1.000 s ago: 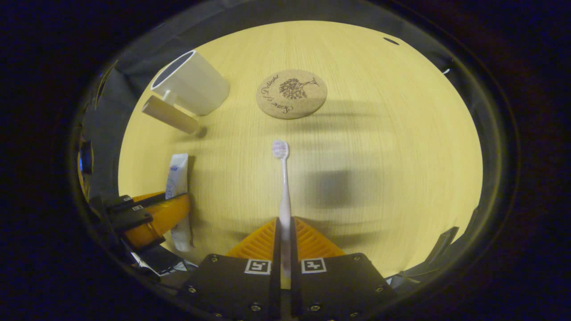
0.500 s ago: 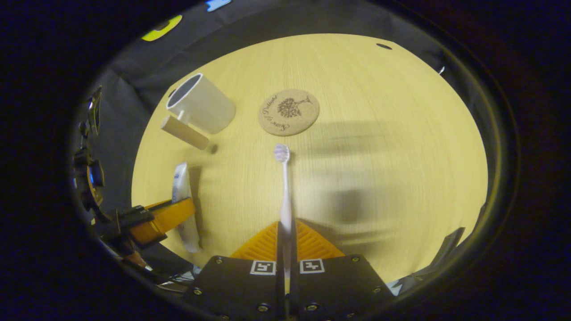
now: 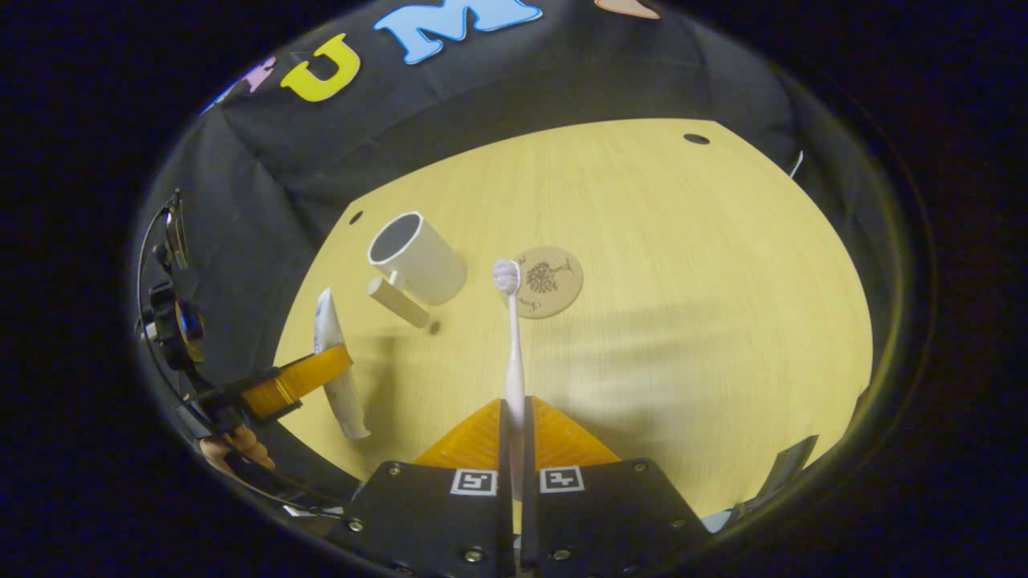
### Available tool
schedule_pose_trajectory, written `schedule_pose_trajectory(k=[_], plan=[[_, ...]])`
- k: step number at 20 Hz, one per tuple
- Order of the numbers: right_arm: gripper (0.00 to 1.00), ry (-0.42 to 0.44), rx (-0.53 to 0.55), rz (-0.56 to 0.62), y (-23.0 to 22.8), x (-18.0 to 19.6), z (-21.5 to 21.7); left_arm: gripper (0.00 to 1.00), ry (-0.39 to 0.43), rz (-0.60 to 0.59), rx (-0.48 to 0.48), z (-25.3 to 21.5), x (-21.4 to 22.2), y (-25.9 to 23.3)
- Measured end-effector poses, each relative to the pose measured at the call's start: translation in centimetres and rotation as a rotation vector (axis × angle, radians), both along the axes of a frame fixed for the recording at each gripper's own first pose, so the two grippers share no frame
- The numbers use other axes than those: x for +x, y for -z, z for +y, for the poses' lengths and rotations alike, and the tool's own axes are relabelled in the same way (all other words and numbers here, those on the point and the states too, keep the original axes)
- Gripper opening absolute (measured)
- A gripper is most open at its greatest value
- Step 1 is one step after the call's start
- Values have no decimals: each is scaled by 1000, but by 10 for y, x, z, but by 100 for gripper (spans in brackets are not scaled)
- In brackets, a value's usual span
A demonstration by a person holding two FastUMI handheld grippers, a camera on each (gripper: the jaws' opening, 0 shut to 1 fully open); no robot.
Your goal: Put the toothbrush and toothpaste on the desktop into the cup, then pick up the cup and place it on the coaster on the desktop.
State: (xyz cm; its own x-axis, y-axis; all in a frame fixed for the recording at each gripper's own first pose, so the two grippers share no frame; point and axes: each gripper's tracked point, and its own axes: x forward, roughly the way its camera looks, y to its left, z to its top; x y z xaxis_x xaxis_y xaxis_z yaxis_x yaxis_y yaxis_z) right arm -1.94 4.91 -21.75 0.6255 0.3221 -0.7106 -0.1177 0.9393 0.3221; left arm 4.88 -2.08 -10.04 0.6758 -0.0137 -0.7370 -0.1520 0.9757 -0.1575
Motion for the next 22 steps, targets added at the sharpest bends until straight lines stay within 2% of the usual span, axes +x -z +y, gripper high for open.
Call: schedule_pose_trajectory(k=[6, 15, 22], plan=[[5, -30, 23, -135, -33, 2, 4, 27, 4, -191, -4, 13, 54, -60], [5, -45, 54, -271, -60, 11, 18, 27, -2, -411, -49, 14, 97, -121], [5, -17, 60, -299, -78, 16, 26, 27, 37, -553, -107, 0, 146, -146]])
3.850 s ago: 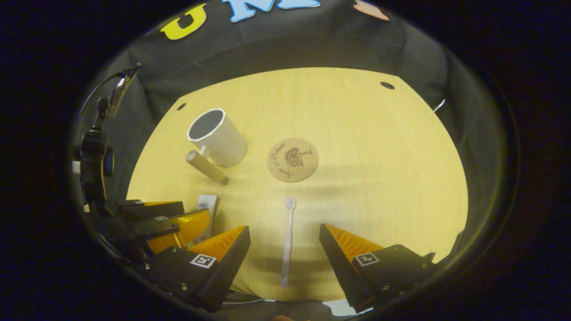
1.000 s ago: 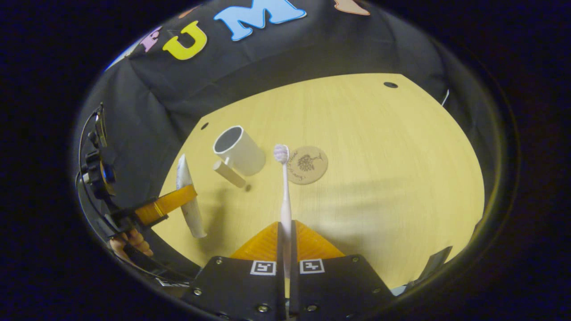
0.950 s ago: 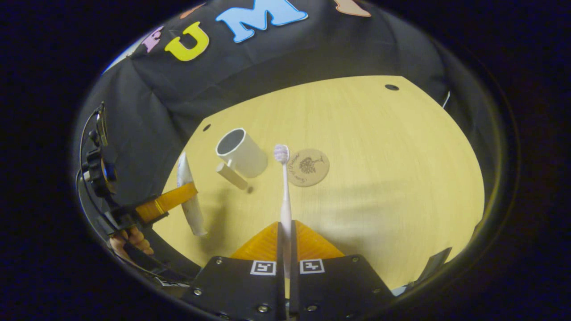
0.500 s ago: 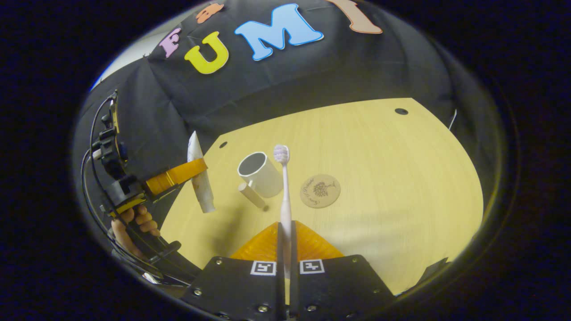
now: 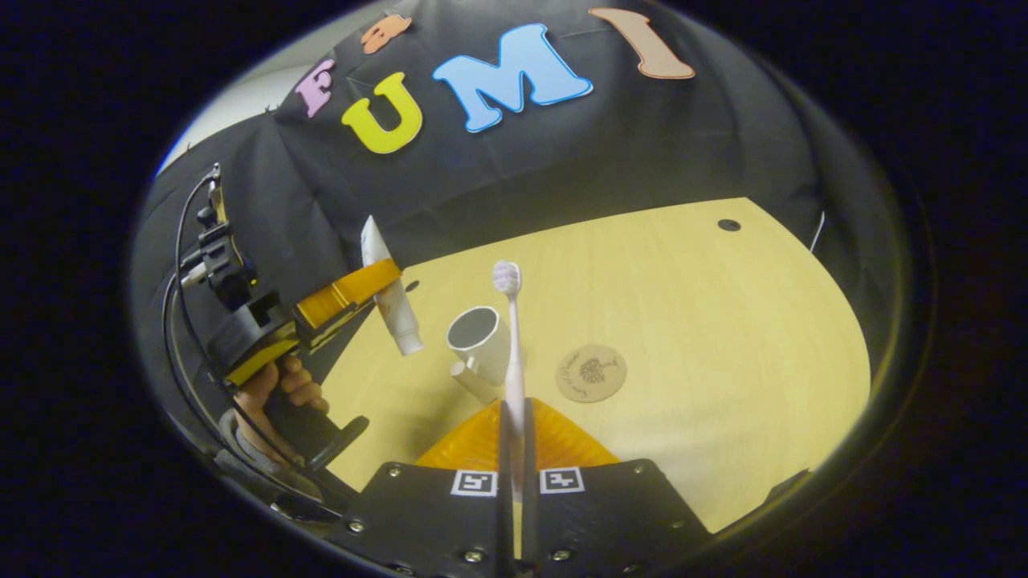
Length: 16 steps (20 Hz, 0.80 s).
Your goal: Put the toothbrush and toothpaste on the desktop into the cup, then pick up the cup and place it on the coaster on the desktop.
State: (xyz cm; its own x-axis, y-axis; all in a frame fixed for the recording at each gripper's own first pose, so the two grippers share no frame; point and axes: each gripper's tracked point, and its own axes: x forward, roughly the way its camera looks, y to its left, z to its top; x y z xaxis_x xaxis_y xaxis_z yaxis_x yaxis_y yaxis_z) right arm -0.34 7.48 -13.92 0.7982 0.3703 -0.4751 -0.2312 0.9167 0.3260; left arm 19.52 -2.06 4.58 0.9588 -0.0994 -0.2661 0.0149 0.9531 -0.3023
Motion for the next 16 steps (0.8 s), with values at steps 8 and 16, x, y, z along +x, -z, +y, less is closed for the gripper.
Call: schedule_pose_trajectory(k=[8, 16], plan=[[5, 48, 5, -1, -6, 7, -6, 27, 51, -22, -1, -14, 43, 14], [5, 55, -7, 23, 3, 13, -1, 28, 88, 31, 41, -21, 66, 55]])
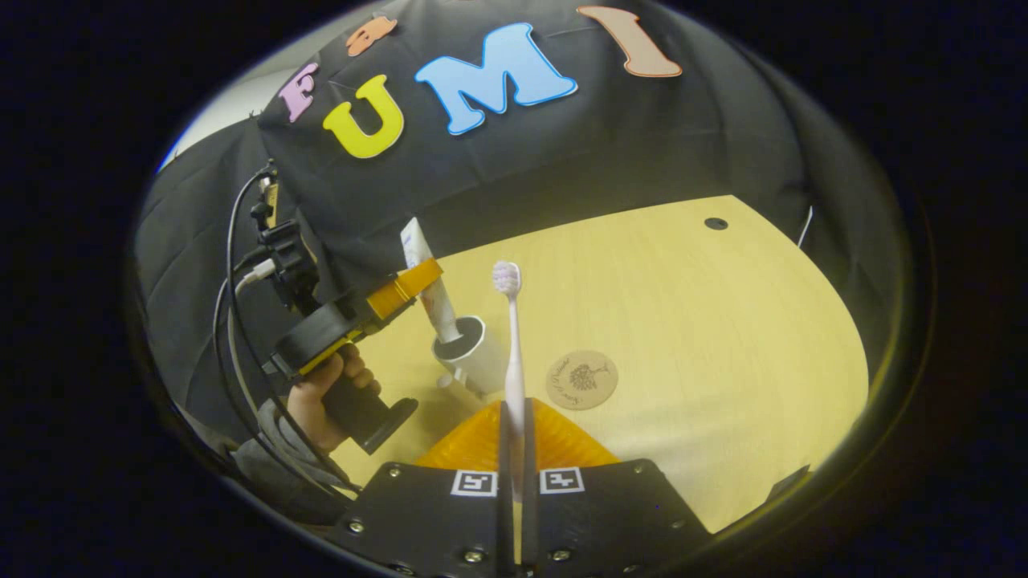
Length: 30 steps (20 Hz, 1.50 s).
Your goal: Put the toothbrush and toothpaste on the desktop into the cup, then pick up the cup and place it on the coaster on the desktop.
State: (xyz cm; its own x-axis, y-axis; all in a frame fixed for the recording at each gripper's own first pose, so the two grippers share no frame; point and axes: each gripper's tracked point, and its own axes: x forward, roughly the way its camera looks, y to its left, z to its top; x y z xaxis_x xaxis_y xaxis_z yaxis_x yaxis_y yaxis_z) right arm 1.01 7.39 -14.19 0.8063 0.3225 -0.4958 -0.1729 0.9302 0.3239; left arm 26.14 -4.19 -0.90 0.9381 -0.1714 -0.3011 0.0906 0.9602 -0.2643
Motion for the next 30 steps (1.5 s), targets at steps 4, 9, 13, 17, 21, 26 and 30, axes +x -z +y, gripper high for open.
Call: schedule_pose_trajectory(k=[4, 9, 13, 17, 21, 26, 30], plan=[[5, 1, 11, 8, -1, 3, 4, 32, 26, 63, 18, -3, -4, 24], [5, -4, 23, 6, -3, 8, 10, 47, 65, 114, 19, -10, -13, 34], [5, -17, 27, -16, -8, 17, 14, 64, 84, 133, 27, -9, -30, 39], [5, -30, 33, -62, -22, 30, 23, 65, 95, 151, 33, -8, -38, 38], [5, -37, 30, -125, -42, 52, 34, 86, 102, 183, 45, -5, -54, 38], [5, -65, 48, -208, -65, 84, 53, 87, 95, 211, 50, 7, -80, 36], [5, -76, 31, -274, -77, 109, 65, 87, 78, 230, 40, 16, -98, 35]])
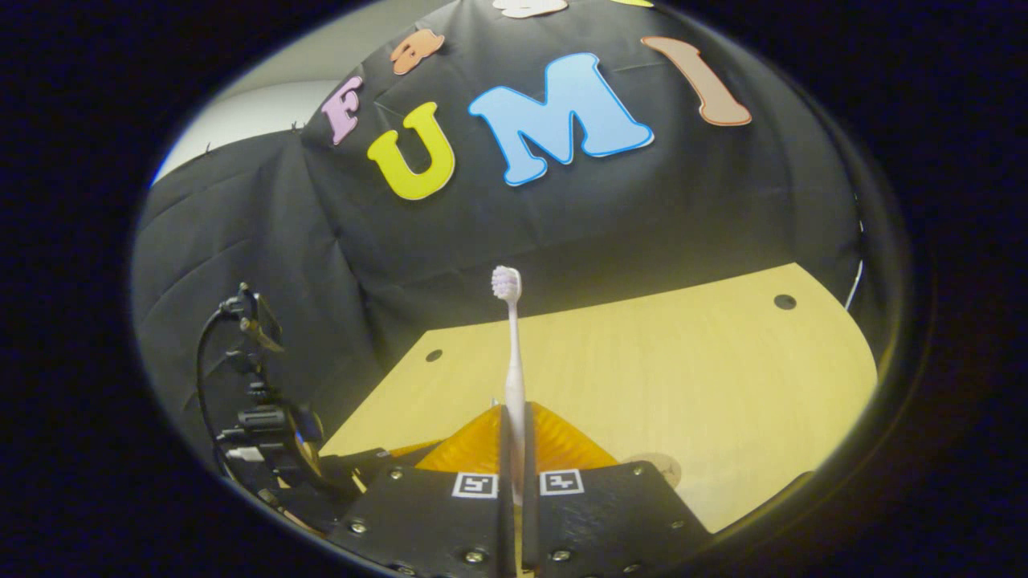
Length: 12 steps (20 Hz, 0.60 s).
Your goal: Put the toothbrush and toothpaste on the desktop into the cup, then pick up the cup and place it on the coaster on the desktop.
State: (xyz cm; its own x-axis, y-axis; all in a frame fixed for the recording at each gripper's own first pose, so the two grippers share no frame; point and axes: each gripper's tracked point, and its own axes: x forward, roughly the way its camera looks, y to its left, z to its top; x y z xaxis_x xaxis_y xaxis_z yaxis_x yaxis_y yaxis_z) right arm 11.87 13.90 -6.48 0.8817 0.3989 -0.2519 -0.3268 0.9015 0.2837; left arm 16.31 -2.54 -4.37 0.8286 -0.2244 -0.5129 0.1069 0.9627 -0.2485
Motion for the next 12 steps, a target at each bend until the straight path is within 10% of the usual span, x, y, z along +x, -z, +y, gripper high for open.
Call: schedule_pose_trajectory(k=[12], plan=[[4, -166, 20, -151, -29, 29, 70, 92, -139, 85, -23, 50, -39, 18]])
